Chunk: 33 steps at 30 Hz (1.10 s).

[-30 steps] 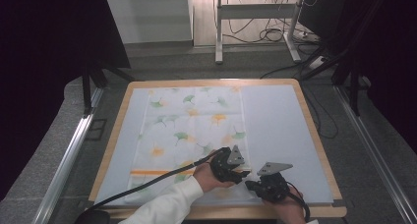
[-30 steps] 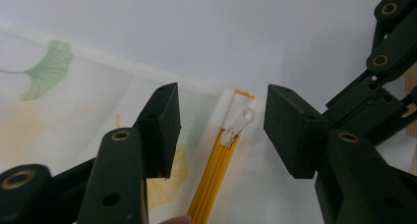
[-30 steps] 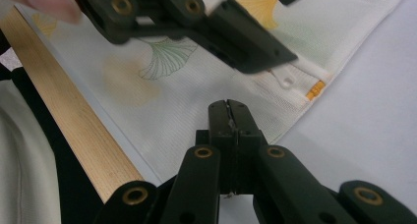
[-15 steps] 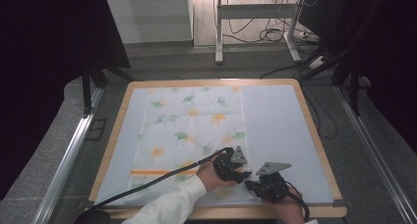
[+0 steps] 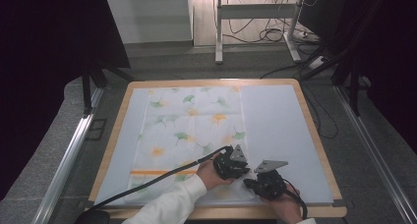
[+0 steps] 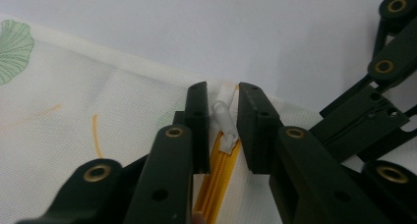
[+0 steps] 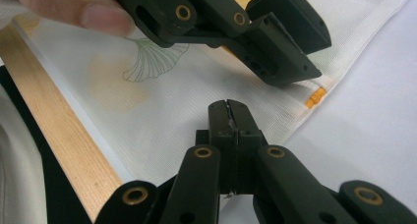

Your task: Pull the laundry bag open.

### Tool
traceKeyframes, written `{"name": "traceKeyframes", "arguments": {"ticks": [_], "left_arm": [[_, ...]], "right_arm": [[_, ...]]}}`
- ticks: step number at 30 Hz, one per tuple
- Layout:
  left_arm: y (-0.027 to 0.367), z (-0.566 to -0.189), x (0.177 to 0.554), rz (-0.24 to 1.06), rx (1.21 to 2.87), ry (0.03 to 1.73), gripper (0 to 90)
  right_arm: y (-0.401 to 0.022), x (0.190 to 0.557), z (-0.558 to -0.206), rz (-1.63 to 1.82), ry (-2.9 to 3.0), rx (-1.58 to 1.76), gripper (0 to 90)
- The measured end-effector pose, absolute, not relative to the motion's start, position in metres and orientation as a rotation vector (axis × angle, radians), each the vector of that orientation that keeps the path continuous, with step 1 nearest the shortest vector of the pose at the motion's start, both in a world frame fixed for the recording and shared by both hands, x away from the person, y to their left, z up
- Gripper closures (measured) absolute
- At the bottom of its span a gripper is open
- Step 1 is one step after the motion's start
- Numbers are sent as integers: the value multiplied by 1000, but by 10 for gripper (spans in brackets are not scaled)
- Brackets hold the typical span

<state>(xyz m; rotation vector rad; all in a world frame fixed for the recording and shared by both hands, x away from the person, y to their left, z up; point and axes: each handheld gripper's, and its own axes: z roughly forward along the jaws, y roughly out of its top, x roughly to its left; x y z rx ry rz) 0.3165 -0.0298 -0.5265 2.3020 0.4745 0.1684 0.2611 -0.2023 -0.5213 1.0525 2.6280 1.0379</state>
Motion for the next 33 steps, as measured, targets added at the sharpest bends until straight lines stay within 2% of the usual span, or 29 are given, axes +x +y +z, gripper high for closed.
{"name": "traceKeyframes", "arguments": {"ticks": [9,15,19,33], "left_arm": [[-30,-525,316,167,2291,496,899],[-31,-529,319,134,2285,520,867],[-32,-530,320,116,2268,537,886],[-32,-528,314,185,2289,510,900]], "right_arm": [[-202,262,-521,1034,2628,1045,890],[-201,263,-521,1033,2625,1052,890],[-200,266,-521,1020,2619,1055,890],[-201,279,-522,1047,2583,1184,892]]}}
